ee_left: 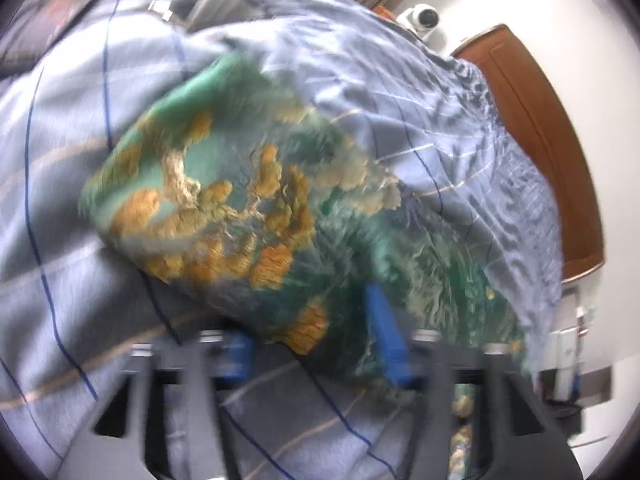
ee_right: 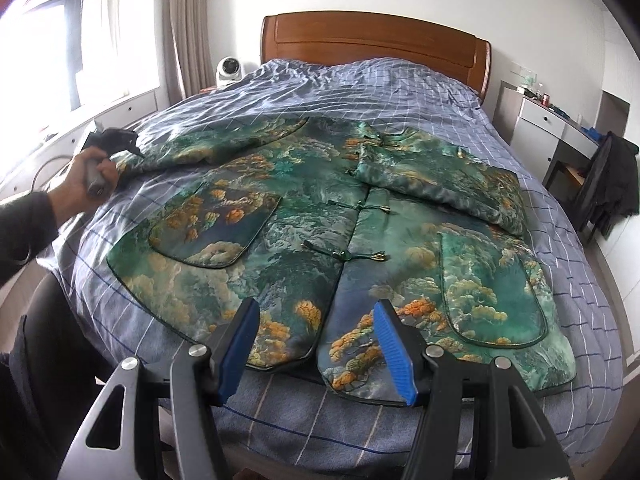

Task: Fold large clothes
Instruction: 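Grasp the sleeve nearest the left tool and fold it over the jacket front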

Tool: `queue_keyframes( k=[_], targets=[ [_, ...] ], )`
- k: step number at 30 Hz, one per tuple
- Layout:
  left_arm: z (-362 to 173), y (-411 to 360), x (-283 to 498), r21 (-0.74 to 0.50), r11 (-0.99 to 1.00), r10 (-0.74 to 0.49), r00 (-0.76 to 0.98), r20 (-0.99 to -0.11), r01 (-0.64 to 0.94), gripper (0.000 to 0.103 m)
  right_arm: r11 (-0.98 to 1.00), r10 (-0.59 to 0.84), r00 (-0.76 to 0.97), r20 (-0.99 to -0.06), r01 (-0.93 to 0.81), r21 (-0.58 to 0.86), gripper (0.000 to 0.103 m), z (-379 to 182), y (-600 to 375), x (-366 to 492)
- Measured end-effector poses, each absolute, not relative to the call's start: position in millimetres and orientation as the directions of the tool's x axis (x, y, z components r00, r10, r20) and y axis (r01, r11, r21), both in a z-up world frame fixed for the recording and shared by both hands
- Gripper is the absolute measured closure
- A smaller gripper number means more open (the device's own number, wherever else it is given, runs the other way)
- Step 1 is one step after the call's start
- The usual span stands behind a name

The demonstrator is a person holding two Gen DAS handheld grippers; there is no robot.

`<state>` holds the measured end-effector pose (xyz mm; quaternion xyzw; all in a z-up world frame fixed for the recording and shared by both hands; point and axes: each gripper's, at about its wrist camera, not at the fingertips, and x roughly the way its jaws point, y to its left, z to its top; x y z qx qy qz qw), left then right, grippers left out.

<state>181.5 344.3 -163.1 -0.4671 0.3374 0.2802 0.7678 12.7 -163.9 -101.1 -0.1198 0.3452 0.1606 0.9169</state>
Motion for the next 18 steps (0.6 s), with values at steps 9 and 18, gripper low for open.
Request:
queue_keyframes(
  k=[9,18],
  targets=[
    [-78,240,203,-0.02,0.793,0.45,0.608,-0.654,-0.609,0.095,0.92,0.23,0.703,-0.673,-0.382,-0.086,0.043,-104,-162,15],
    [-69,39,199,0.544,0.829,0.405,0.807,-0.43,-0.126,0.094,0.944,0.236,0.722,-0.651,-0.329,-0.023,0.042,-100,-180,14]
  ],
)
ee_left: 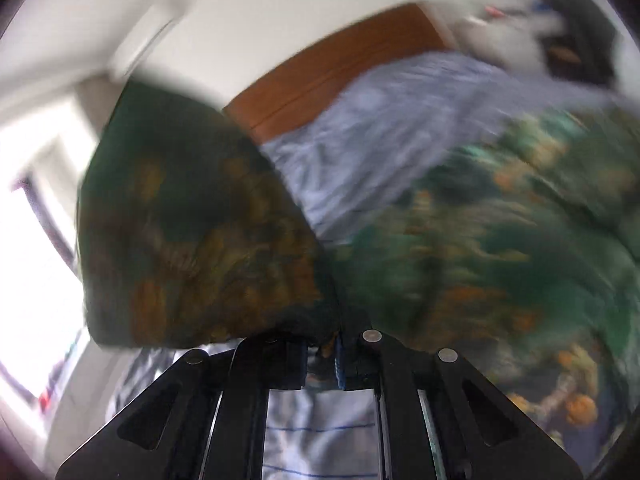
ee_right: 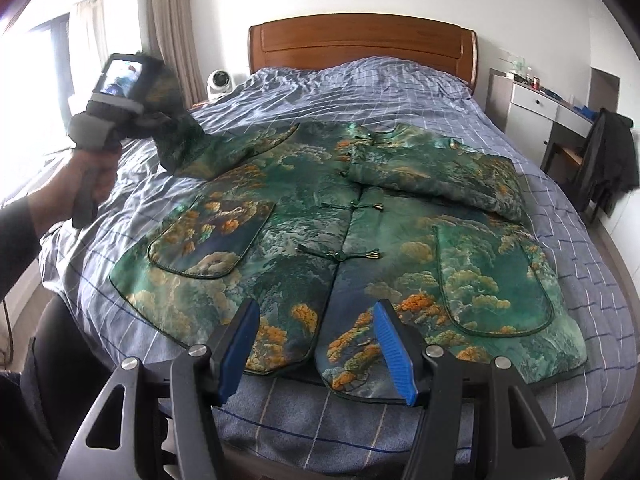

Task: Fold large clothes
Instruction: 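Grasp the sleeve nearest the left tool and fold it over the jacket front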

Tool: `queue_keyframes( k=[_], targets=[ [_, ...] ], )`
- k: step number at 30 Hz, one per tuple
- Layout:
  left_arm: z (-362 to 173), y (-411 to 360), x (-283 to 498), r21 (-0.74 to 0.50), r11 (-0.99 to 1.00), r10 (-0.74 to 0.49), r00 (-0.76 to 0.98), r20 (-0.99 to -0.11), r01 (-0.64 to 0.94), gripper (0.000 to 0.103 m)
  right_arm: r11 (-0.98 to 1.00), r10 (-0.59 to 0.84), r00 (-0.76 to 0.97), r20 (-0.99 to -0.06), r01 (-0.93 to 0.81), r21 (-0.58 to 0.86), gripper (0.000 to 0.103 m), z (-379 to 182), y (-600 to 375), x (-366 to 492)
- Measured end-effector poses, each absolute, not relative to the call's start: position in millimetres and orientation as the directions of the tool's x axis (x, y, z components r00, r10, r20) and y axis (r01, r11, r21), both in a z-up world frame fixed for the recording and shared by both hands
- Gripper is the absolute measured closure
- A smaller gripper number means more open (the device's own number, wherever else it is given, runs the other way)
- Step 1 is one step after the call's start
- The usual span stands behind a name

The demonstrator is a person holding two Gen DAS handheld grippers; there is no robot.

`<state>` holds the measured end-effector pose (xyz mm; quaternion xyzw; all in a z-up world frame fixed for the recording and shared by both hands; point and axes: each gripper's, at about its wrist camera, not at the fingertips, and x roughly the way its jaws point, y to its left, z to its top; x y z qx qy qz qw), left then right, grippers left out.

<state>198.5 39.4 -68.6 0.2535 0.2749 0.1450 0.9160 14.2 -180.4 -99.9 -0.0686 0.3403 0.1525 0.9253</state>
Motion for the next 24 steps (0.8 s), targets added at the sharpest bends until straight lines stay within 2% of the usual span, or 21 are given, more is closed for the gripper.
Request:
queue_keyframes(
  k=[4,7,9,10,12,15,17,19,21,24],
  targets=[
    [-107,-6,201,0.58,0.814,0.338,0.785,-0.519,0.033,0.091,0.95,0.229,0.736,-0.637,-0.311,-0.017,0.042,-98,-186,9],
    [-139,-31,196,0.538,0.829,0.291,0.704,-0.647,0.152,0.076,0.954,0.225,0.736,-0.639,-0.301,-0.011,0.043,-99,-191,6],
    [-148,-36,187,0.534,0.827,0.284,0.688,-0.668,0.177,0.053,0.956,0.225,0.729,-0.646,-0.293,0.002,0.043,-102,-196,7],
    [-147,-37,178,0.542,0.823,0.287,0.699,-0.655,0.17,0.046,0.957,0.226,0.727,-0.649,-0.29,0.008,0.043,-102,-198,8],
    [-139,-32,160,0.502,0.849,0.251,0.709,-0.659,0.167,0.021,0.956,0.233,0.722,-0.651,-0.292,0.019,0.043,-100,-201,12],
    [-123,-11,133,0.363,0.921,0.169,0.696,-0.698,0.14,0.017,0.945,0.27,0.699,-0.662,-0.323,0.045,0.043,-92,-203,33],
    [-120,4,118,0.29,0.953,0.153,0.686,-0.711,0.088,0.017,0.93,0.333,0.66,-0.674,-0.347,0.12,0.043,-87,-203,59],
    [-118,20,101,0.238,0.971,0.162,0.684,-0.711,0.017,0.017,0.907,0.41,0.598,-0.688,-0.348,0.238,0.042,-86,-202,92],
    [-121,32,86,0.21,0.977,0.175,0.687,-0.705,-0.033,0.017,0.849,0.528,0.496,-0.69,-0.32,0.42,0.041,-96,-198,135],
    [-123,44,67,0.173,0.98,0.192,0.692,-0.696,-0.098,0.017,0.729,0.672,0.369,-0.643,-0.175,0.662,0.041,-129,-187,192]
  ],
)
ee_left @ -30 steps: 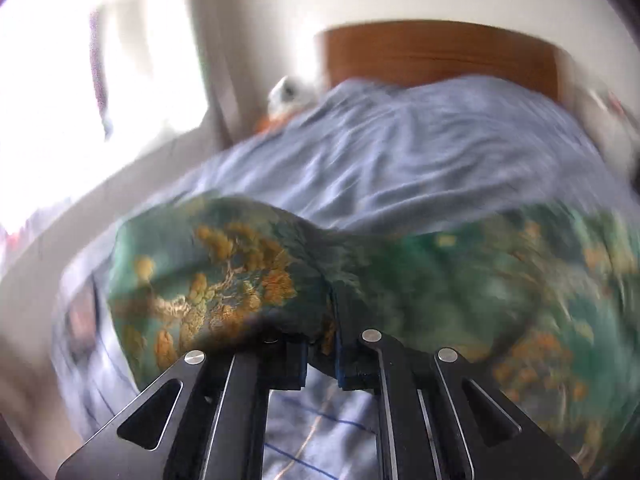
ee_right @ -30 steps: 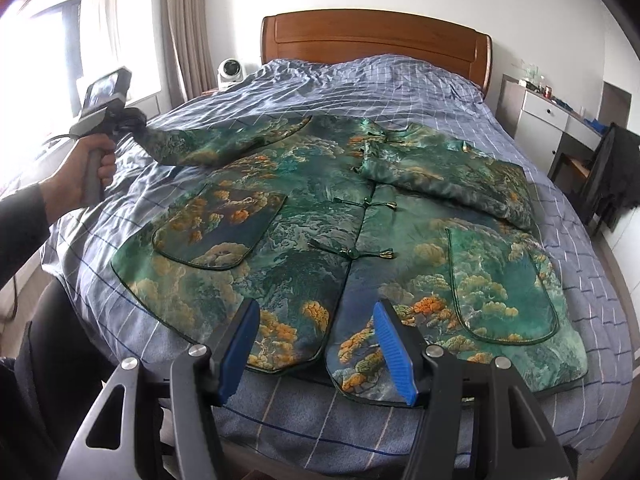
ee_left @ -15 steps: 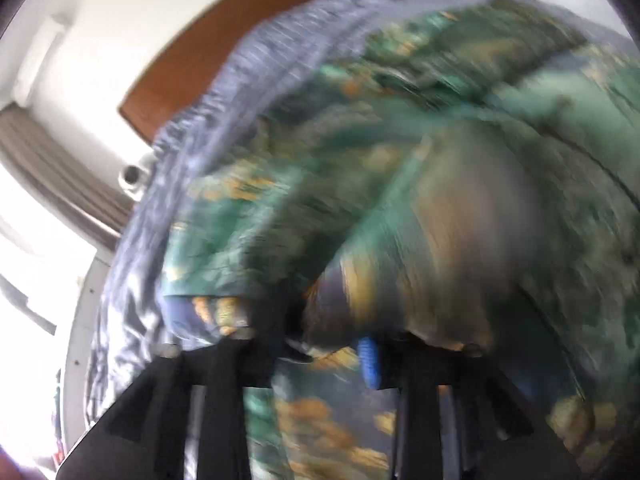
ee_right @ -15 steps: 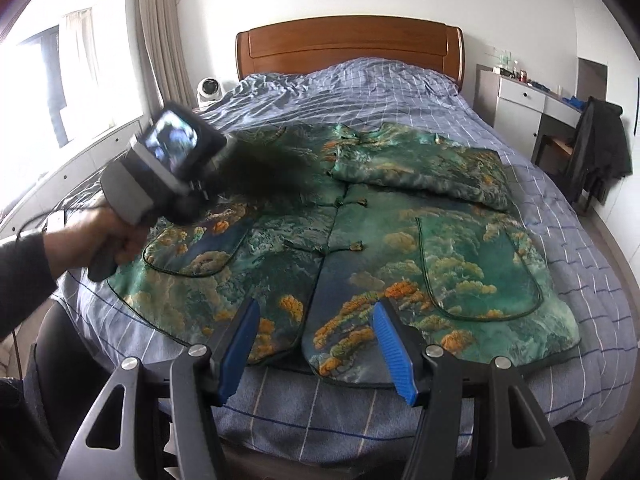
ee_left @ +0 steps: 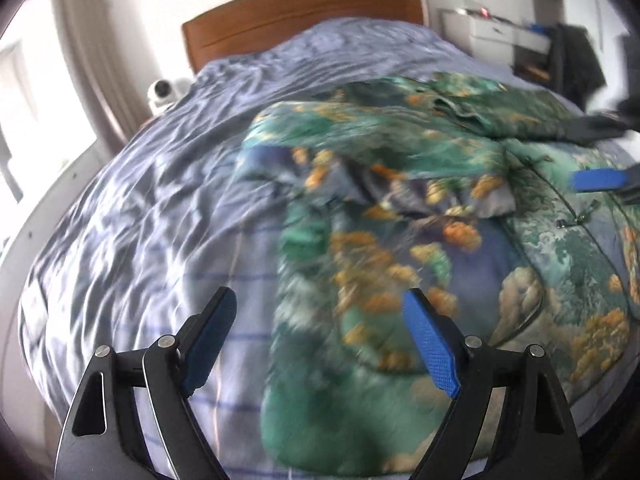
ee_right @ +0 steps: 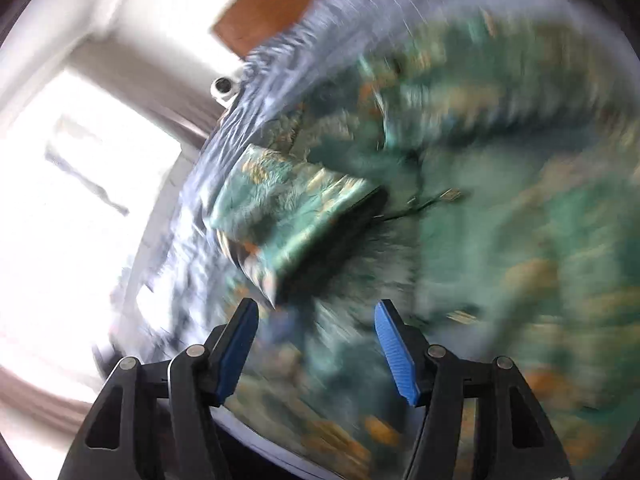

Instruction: Fold large clothes

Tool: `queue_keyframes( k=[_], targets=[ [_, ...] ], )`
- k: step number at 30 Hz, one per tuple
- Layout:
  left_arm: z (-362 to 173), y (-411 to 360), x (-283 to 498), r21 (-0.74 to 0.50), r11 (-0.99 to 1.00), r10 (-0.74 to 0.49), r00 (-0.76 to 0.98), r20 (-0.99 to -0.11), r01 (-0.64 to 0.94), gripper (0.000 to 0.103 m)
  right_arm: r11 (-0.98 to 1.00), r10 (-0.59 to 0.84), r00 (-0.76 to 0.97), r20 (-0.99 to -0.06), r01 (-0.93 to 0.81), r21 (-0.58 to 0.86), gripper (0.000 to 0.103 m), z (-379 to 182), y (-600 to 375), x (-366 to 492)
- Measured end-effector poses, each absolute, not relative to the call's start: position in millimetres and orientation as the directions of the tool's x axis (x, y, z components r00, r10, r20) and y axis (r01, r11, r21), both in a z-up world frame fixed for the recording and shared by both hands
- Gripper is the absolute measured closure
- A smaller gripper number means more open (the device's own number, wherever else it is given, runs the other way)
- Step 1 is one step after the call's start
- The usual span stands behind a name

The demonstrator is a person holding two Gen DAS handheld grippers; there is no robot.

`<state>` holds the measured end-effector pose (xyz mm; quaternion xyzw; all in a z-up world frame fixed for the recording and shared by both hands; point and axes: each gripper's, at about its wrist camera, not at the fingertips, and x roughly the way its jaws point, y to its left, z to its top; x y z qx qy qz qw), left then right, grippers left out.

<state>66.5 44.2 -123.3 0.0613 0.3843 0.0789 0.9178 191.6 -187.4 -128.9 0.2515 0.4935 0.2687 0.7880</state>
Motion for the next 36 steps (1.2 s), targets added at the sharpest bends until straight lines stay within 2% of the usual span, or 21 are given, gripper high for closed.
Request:
queue_keyframes(
  k=[3,8,9,11,14,16,19,24,31,35,36],
  targets=[
    [-128,53,61,0.144,0.982,0.189,0.691,-0.698,-0.123,0.016,0.681,0.713,0.318,-0.625,-0.101,0.726,0.041,-156,-168,229],
    [-141,65,64,0.097,0.985,0.167,0.669,-0.724,-0.14,0.016,0.692,0.699,0.266,-0.664,-0.017,0.721,0.041,-192,-140,263],
    [-143,67,64,0.088,0.986,0.162,0.666,-0.728,-0.144,0.016,0.698,0.696,0.26,-0.669,-0.026,0.716,0.055,-192,-135,265],
    [-142,71,61,0.073,0.985,0.159,0.663,-0.731,-0.155,0.017,0.729,0.676,0.249,-0.693,-0.092,0.678,0.09,-184,-122,270],
    [-134,75,57,0.042,0.985,0.146,0.676,-0.722,-0.167,0.017,0.795,0.604,0.378,-0.702,-0.215,0.568,0.091,-135,-119,285],
    [-130,77,57,0.017,0.986,0.13,0.688,-0.714,-0.169,0.017,0.853,0.521,0.493,-0.696,-0.275,0.444,0.091,-99,-125,304],
    [-130,76,60,0.007,0.986,0.12,0.692,-0.712,-0.164,0.017,0.904,0.427,0.581,-0.693,-0.262,0.337,0.092,-72,-137,344],
    [-139,76,63,0.01,0.987,0.117,0.67,-0.733,-0.162,0.017,0.952,0.305,0.612,-0.73,-0.194,0.236,0.092,-85,-142,399],
    [-143,79,62,0.015,0.985,0.125,0.651,-0.749,-0.172,0.017,0.977,0.205,0.602,-0.771,-0.179,0.12,0.091,-130,-138,422],
    [-141,79,62,0.018,0.985,0.126,0.653,-0.747,-0.171,0.017,0.982,0.171,0.612,-0.772,-0.168,0.085,0.08,-142,-149,419],
    [-141,79,62,0.017,0.985,0.125,0.652,-0.748,-0.17,0.017,0.983,0.161,0.614,-0.773,-0.167,0.072,0.072,-142,-149,418]
  ],
)
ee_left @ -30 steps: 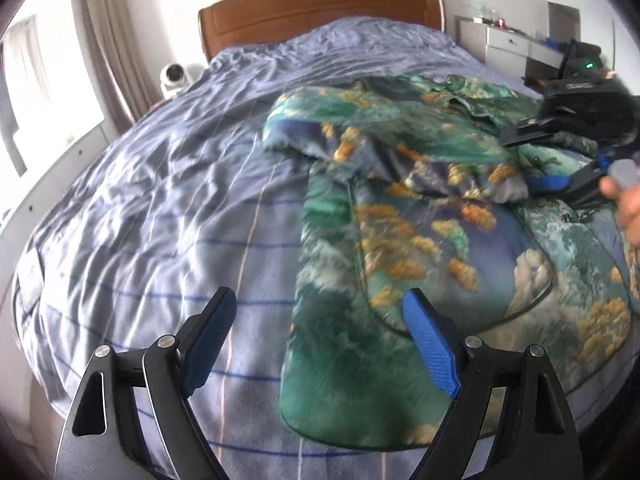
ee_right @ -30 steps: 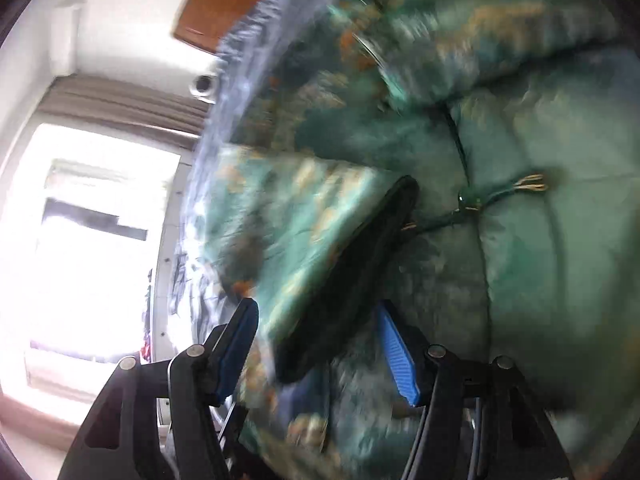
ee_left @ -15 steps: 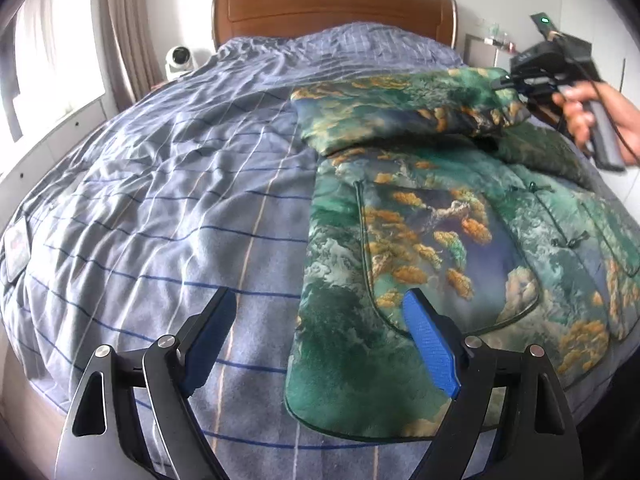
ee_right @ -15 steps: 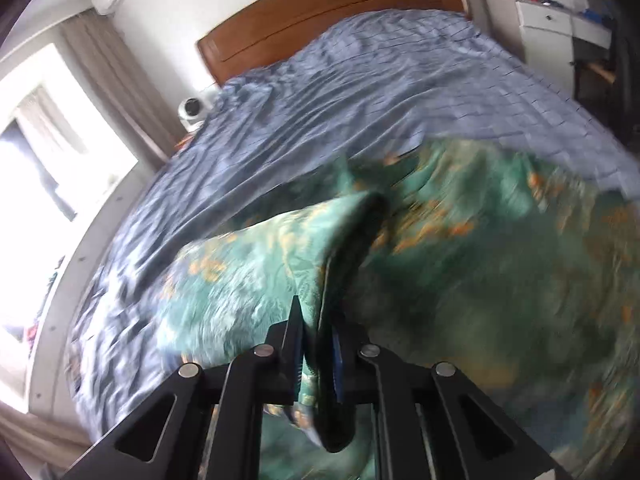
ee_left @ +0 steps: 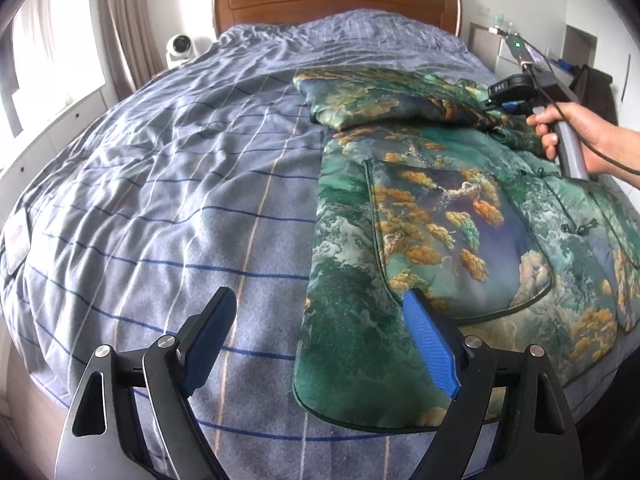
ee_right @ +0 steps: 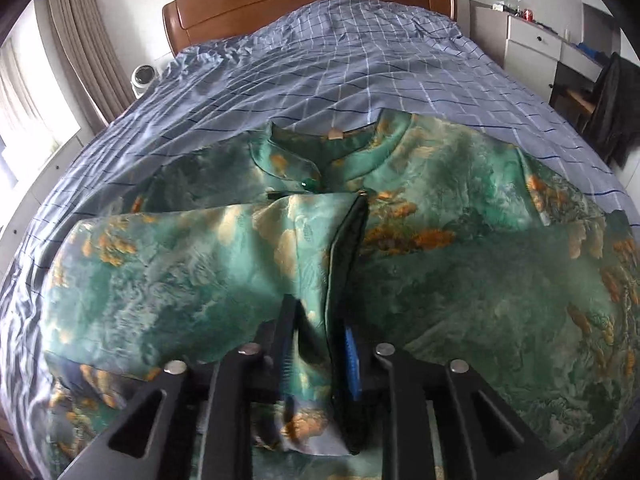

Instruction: Fold large clothes

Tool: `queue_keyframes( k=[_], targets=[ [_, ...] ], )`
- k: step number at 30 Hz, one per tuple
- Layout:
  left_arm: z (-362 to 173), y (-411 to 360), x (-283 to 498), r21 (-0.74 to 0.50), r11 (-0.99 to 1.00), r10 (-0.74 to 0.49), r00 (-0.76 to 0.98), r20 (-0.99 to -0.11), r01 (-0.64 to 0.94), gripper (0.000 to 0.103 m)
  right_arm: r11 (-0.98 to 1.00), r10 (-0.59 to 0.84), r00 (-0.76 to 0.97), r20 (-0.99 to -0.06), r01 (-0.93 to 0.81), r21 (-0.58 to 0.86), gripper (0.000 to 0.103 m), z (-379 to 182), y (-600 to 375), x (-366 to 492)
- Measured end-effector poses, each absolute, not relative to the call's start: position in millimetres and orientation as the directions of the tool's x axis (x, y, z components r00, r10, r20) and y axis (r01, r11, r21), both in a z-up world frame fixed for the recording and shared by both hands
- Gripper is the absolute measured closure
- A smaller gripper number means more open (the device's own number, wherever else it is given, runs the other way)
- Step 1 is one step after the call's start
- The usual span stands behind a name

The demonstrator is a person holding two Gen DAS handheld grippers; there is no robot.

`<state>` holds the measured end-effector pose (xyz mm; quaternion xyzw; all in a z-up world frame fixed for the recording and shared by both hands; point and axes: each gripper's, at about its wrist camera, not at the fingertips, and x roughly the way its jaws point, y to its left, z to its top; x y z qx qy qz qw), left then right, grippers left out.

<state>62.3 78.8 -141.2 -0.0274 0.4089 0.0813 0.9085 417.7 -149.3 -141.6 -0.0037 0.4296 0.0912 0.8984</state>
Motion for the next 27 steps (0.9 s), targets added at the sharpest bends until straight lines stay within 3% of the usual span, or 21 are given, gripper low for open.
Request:
queue_keyframes(
  k=[2,8,13,18,20,27],
  targets=[
    [-141,79,63,0.011,0.986,0.12,0.652,-0.749,-0.168,0.017,0.985,0.141,0.617,-0.774,-0.164,0.049,0.063,-136,-152,416],
    [-140,76,64,0.009,0.987,0.112,0.657,-0.746,-0.159,0.017,0.969,0.182,0.72,-0.669,-0.247,-0.002,0.062,-87,-156,375],
    [-136,73,63,0.021,0.988,0.117,0.655,-0.747,-0.152,0.017,0.931,0.271,0.639,-0.72,-0.365,0.026,0.062,-100,-138,364],
    [-126,68,64,0.059,0.991,0.124,0.646,-0.753,-0.122,0.016,0.95,0.23,0.544,-0.807,-0.305,0.065,0.062,-148,-132,379],
    [-119,66,71,0.082,0.992,0.126,0.644,-0.754,-0.098,0.016,0.953,0.238,0.559,-0.794,-0.292,0.08,0.062,-148,-135,377],
    [-66,59,161,-0.008,0.998,-0.047,0.678,-0.733,0.061,0.012,0.934,0.331,0.644,-0.69,-0.328,0.142,0.062,-90,-156,318]
  ],
)
